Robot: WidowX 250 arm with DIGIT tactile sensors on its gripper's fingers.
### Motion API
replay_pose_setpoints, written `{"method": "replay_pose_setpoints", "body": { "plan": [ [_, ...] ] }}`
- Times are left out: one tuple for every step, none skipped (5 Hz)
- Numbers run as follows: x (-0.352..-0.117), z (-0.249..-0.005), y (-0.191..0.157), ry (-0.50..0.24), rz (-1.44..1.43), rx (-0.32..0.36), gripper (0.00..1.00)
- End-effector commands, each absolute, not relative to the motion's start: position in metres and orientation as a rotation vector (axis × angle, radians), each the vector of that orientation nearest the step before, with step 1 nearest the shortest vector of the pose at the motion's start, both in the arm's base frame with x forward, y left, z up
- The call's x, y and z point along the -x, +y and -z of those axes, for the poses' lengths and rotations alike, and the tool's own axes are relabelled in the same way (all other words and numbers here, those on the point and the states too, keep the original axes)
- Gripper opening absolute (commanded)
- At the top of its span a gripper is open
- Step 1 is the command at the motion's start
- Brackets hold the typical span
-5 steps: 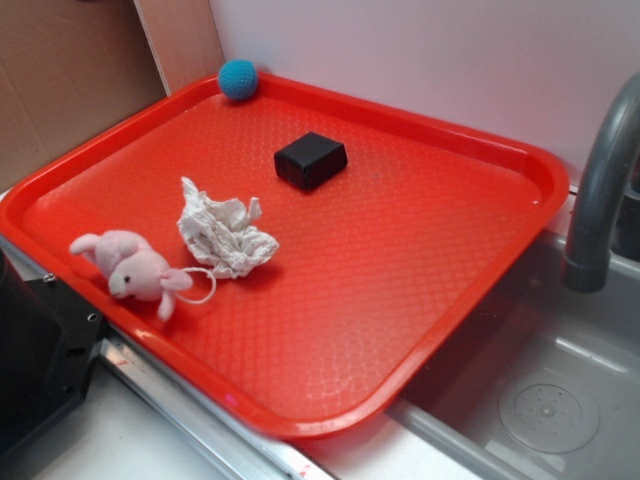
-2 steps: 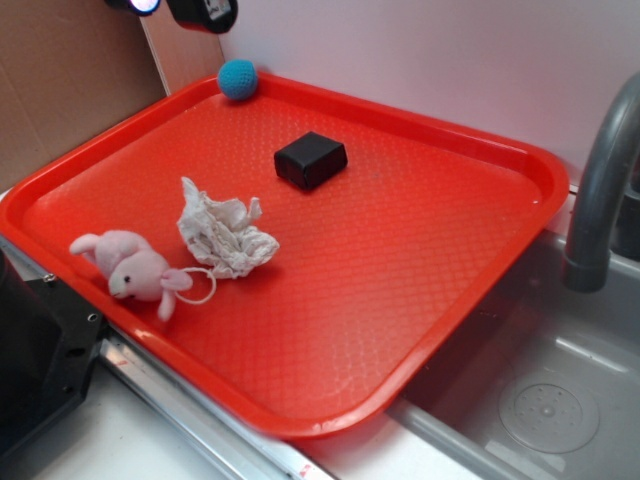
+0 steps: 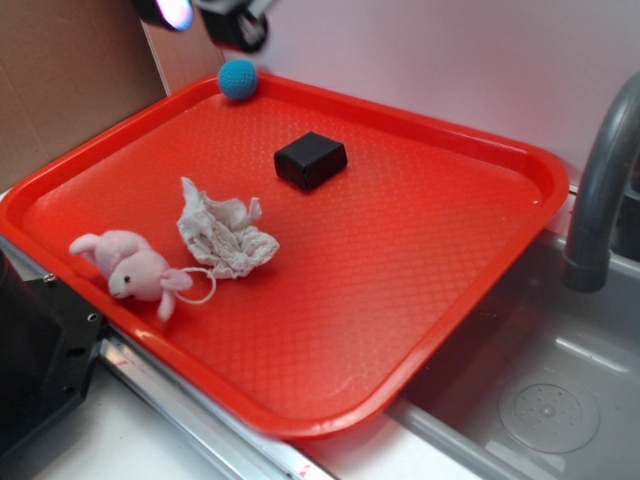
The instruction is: Grab the black box.
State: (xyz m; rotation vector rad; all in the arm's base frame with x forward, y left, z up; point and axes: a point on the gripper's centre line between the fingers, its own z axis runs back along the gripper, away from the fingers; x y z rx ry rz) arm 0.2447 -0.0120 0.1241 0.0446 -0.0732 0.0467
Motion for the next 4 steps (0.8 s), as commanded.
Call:
{"method": "replay_pose_setpoints", "body": {
  "plan": [
    [-0.286,-0.08,0.003,-0.067,-0.038,-0.058,1.0],
    [-0.297,-0.06,0.003,-0.082,-0.001,-0.028,1.0],
    [-0.304,-0.043,-0.006,-0.082,0.022,-0.012,1.0],
    [-0.303,-0.023,-0.018,-0.033,0.049,0.005,1.0]
  ]
}}
